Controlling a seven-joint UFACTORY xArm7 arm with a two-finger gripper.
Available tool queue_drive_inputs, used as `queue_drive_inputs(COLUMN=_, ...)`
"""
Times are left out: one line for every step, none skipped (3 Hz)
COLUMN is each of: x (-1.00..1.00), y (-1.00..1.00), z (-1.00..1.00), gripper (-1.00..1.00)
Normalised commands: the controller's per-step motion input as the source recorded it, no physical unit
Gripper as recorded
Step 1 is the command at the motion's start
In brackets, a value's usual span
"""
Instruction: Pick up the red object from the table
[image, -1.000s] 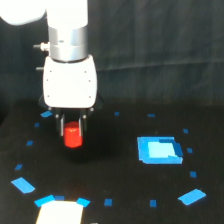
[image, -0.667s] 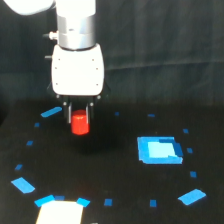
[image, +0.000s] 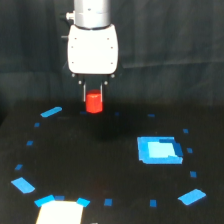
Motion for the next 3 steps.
queue_drive_inputs(x=0.06, y=-0.41, z=-0.64, gripper=-0.94)
queue_drive_inputs(x=0.07, y=-0.41, z=-0.53, gripper=-1.0)
queue_drive_inputs(x=0.09, y=-0.14, z=-0.38, gripper=-0.85)
